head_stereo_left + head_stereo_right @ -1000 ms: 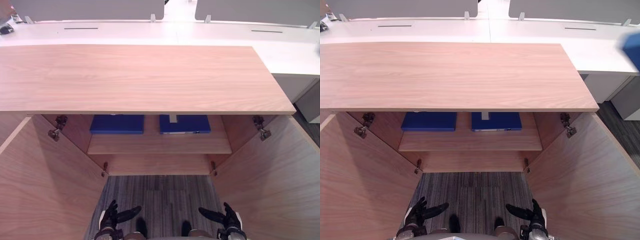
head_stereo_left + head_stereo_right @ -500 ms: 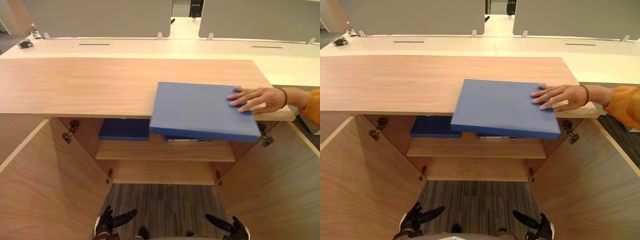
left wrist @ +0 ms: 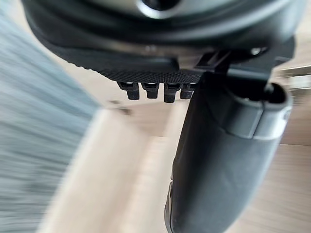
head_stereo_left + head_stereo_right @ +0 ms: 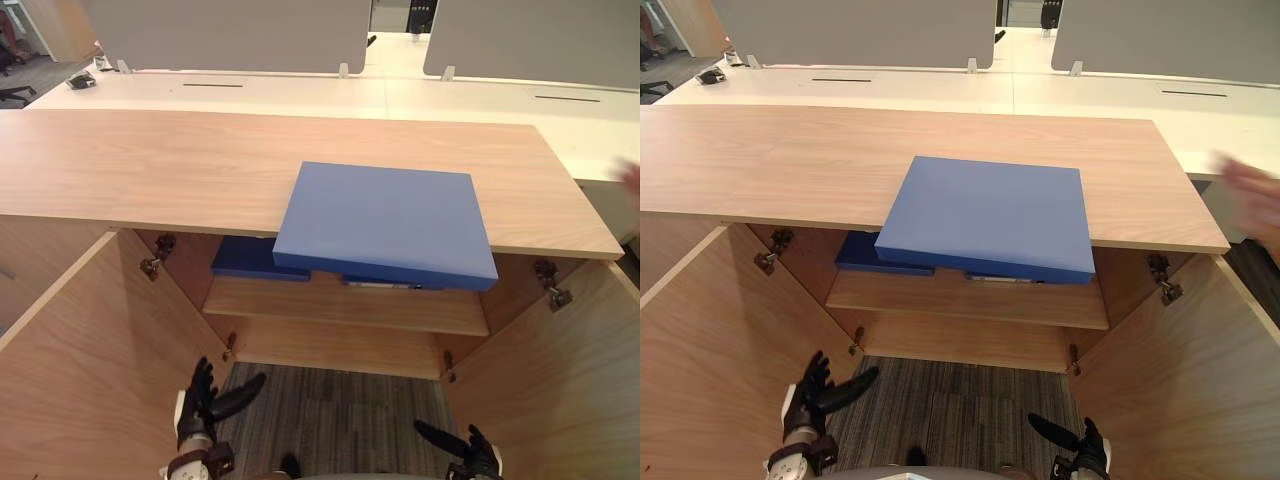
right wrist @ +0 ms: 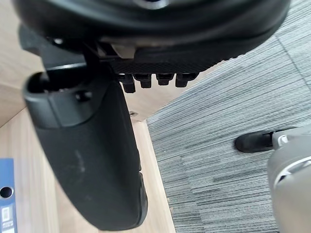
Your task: Walk over to the cabinet, pick up the folder, carry it to the office cabinet, place the folder inside the office cabinet, then close the office cabinet door
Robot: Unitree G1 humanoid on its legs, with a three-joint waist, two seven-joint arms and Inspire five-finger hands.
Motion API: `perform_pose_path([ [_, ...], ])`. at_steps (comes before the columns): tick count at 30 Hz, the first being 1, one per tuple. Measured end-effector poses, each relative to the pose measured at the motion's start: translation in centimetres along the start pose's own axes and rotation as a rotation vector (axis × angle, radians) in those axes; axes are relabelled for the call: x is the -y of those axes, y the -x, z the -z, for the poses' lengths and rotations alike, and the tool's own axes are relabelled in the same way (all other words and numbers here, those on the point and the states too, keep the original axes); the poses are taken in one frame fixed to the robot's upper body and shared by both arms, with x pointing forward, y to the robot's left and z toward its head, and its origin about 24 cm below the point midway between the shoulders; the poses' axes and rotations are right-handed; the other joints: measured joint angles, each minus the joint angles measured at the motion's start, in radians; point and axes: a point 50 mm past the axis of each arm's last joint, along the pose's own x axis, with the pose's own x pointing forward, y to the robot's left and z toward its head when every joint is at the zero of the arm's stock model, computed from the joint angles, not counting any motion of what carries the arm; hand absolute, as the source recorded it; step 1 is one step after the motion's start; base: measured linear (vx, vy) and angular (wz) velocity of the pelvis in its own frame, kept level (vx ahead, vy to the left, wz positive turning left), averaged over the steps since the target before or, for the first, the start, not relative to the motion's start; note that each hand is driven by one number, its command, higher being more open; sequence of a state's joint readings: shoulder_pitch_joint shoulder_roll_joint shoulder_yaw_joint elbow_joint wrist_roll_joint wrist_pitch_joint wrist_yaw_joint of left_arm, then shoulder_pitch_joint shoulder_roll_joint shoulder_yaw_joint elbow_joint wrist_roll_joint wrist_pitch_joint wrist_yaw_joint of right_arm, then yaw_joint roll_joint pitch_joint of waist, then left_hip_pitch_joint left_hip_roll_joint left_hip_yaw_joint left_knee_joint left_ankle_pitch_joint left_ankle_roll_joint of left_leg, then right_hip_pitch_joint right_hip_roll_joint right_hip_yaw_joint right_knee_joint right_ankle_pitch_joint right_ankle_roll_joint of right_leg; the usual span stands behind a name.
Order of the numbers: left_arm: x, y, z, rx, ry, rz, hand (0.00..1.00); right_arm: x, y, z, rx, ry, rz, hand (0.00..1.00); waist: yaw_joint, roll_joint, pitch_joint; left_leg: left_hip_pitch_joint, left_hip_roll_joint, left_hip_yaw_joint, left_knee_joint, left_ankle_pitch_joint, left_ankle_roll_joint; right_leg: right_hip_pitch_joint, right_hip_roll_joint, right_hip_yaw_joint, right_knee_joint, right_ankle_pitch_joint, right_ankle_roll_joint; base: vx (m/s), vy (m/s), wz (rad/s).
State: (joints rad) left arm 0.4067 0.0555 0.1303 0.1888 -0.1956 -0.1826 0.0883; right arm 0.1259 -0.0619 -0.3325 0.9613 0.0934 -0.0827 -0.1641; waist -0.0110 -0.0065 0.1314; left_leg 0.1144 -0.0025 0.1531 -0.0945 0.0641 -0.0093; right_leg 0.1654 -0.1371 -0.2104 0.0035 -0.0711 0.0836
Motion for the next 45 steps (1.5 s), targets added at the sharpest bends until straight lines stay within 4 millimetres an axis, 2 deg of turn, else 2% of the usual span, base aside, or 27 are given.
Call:
perform_pose_path([
  [2,0.5,0.2,-3.9,0.183,-0.049,0.023,1.00,-0.1,0.0,0.0,0.004,0.029,-0.008,1.00,0.008,0.012,0.006,0.001,0.000,-0.013,0.002,0.000,0.000,0.008,0.002,-0.013,0.001,0.000,0.000,0.03,-0.033,0.16],
  [4,0.8,0.3,-5.8,0.274,-0.078,0.026,1.00,-0.1,0.0,-0.1,0.007,0.037,-0.010,1.00,0.015,0.019,0.009,0.002,0.001,-0.015,0.005,0.000,0.000,0.009,0.003,-0.014,0.002,-0.001,-0.001,0.02,-0.021,0.05],
  [5,1.0,0.6,-7.6,0.363,-0.099,0.028,1.00,0.0,0.0,0.0,0.007,0.042,-0.011,1.00,0.017,0.026,0.007,0.002,0.002,-0.018,0.006,0.000,0.000,0.012,0.004,-0.015,0.003,-0.001,-0.002,0.02,-0.025,0.08],
  [6,1.3,1.2,-9.5,0.455,-0.118,0.025,1.00,0.0,0.0,0.0,0.007,0.044,-0.013,1.00,0.017,0.031,0.005,0.005,0.003,-0.023,0.006,0.000,0.000,0.017,0.005,-0.012,0.007,-0.001,-0.002,0.03,-0.030,0.11],
  [7,1.4,1.5,-10.5,0.510,-0.127,0.024,1.00,0.0,0.0,0.0,0.009,0.045,-0.013,1.00,0.017,0.032,0.004,0.007,0.003,-0.026,0.006,0.000,0.000,0.021,0.006,-0.012,0.007,-0.001,-0.002,0.01,-0.026,0.09],
  [8,1.7,2.4,-12.7,0.640,-0.150,0.027,1.00,0.0,0.0,-0.1,0.013,0.053,-0.016,1.00,0.018,0.034,0.004,0.014,0.005,-0.028,0.006,-0.001,-0.001,0.028,0.007,-0.008,0.009,-0.002,-0.002,-0.01,-0.017,0.05],
  [12,2.1,4.2,-16.1,0.854,-0.243,0.052,1.00,0.2,-0.1,-0.4,0.034,0.086,-0.020,1.00,0.016,0.039,0.000,0.025,0.008,-0.022,0.002,-0.004,-0.006,0.034,0.009,0.008,0.013,-0.005,-0.006,-0.05,-0.015,-0.05],
  [15,2.8,4.8,-17.3,0.959,-0.420,0.127,1.00,0.5,0.0,0.0,0.026,0.129,-0.028,1.00,0.013,0.040,0.000,0.037,0.016,-0.019,0.000,-0.011,-0.017,0.034,0.010,0.018,0.029,-0.020,-0.007,-0.07,-0.021,-0.03],
  [21,5.2,4.6,-17.7,1.085,-0.744,0.262,1.00,1.0,0.3,1.2,-0.002,0.190,-0.036,1.00,-0.004,0.040,-0.021,0.034,0.019,-0.009,0.000,-0.003,-0.011,0.025,0.017,0.030,0.032,-0.020,-0.005,-0.01,-0.014,-0.05],
  [23,6.5,4.1,-17.8,1.149,-0.880,0.307,1.00,0.8,0.4,1.4,0.000,0.203,-0.050,1.00,-0.010,0.039,-0.026,0.035,0.022,-0.002,0.000,-0.002,-0.012,0.023,0.020,0.039,0.032,-0.019,-0.005,0.02,-0.015,-0.11],
  [28,8.0,2.0,-17.5,1.184,-1.049,0.339,1.00,0.6,0.4,1.2,0.011,0.219,-0.065,1.00,-0.027,0.036,-0.029,0.035,0.026,0.015,0.000,-0.002,-0.012,0.010,0.025,0.054,0.034,-0.018,-0.008,0.00,-0.014,-0.11],
  [29,8.0,1.2,-17.1,1.161,-1.097,0.338,0.00,0.5,0.4,1.2,0.015,0.230,-0.074,1.00,-0.032,0.036,-0.029,0.036,0.027,0.021,0.000,-0.003,-0.012,0.007,0.026,0.061,0.033,-0.017,-0.010,0.00,-0.010,-0.13],
  [33,7.9,-0.7,-16.2,1.091,-1.192,0.322,0.00,0.1,0.5,1.0,0.027,0.234,-0.095,1.00,-0.035,0.033,-0.028,0.035,0.032,0.039,0.000,-0.005,-0.016,-0.003,0.031,0.080,0.026,-0.010,-0.014,-0.01,-0.004,-0.16],
  [37,8.5,-1.2,-17.9,1.153,-1.203,0.256,0.00,0.1,0.4,0.7,0.037,0.232,-0.099,1.00,-0.035,0.032,-0.030,0.034,0.035,0.050,0.000,-0.008,-0.020,-0.007,0.033,0.092,0.015,-0.005,-0.014,-0.01,-0.002,-0.09],
  [39,8.6,-1.3,-18.4,1.177,-1.209,0.239,0.00,0.0,0.4,0.5,0.045,0.230,-0.101,1.00,-0.035,0.031,-0.030,0.034,0.035,0.052,0.000,-0.010,-0.021,-0.007,0.034,0.094,0.011,-0.003,-0.013,0.01,-0.001,-0.07],
  [43,9.2,0.0,-20.5,1.297,-1.161,0.195,0.00,-0.2,0.4,-0.1,0.071,0.219,-0.104,1.00,-0.039,0.027,-0.035,0.034,0.034,0.060,0.000,-0.016,-0.022,-0.007,0.034,0.102,0.000,0.000,-0.011,0.02,-0.003,-0.07],
  [45,9.1,0.3,-20.0,1.276,-1.135,0.214,0.00,-0.4,0.4,-0.5,0.087,0.211,-0.110,1.00,-0.041,0.024,-0.039,0.029,0.036,0.072,0.000,-0.018,-0.023,-0.014,0.035,0.115,-0.004,0.006,-0.010,0.04,-0.004,-0.19],
])
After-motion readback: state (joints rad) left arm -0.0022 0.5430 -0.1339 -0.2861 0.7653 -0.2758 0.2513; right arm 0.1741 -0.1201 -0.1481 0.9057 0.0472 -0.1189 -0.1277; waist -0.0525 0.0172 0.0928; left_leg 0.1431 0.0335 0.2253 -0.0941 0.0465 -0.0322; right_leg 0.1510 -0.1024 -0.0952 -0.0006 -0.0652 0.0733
